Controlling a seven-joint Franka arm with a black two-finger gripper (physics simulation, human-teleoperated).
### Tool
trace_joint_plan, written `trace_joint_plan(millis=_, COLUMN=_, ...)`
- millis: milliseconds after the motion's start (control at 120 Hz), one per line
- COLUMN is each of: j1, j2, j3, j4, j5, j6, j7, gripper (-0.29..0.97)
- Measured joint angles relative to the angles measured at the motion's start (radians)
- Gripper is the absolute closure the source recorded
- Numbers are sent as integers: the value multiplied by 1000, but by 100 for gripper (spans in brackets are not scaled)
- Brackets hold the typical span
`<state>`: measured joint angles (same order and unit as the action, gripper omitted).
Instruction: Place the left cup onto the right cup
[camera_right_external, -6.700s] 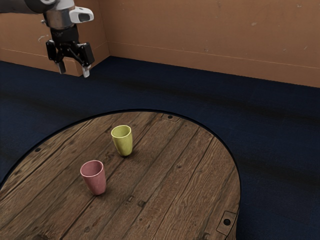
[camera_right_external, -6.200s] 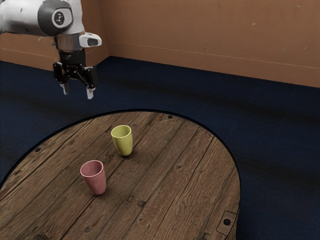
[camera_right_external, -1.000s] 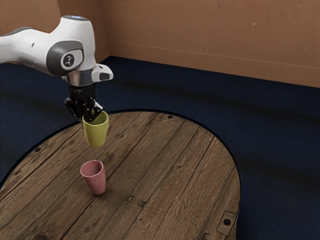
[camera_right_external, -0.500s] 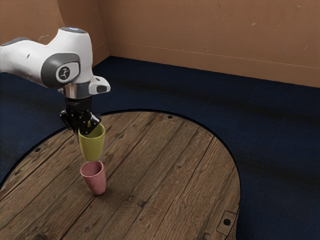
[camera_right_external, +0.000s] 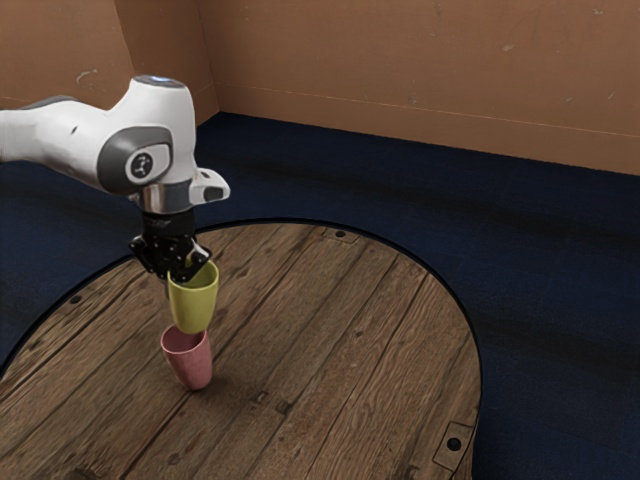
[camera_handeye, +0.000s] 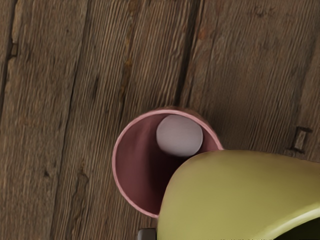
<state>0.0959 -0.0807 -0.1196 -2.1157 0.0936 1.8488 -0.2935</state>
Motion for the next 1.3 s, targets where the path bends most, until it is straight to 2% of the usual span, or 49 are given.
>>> trace_joint_plan(millis=425, j1=10, j2=32, j3=1, j4=-6, j5=-2, j6=42, j7=-12, gripper=79)
trace_joint_plan(millis=642, j1=19, j2=29, j3=28, j4=6, j5=0, j6=46, j7=-5, gripper=79)
trace_joint_plan(millis=967, j1=32, j2=29, j3=92, j4=13, j5=-90, j6=46, j7=12, gripper=79)
trace_joint_plan(millis=1300, j1=14, j2=65, j3=91, j4=13, j5=-108, j6=47, j7=19, gripper=79)
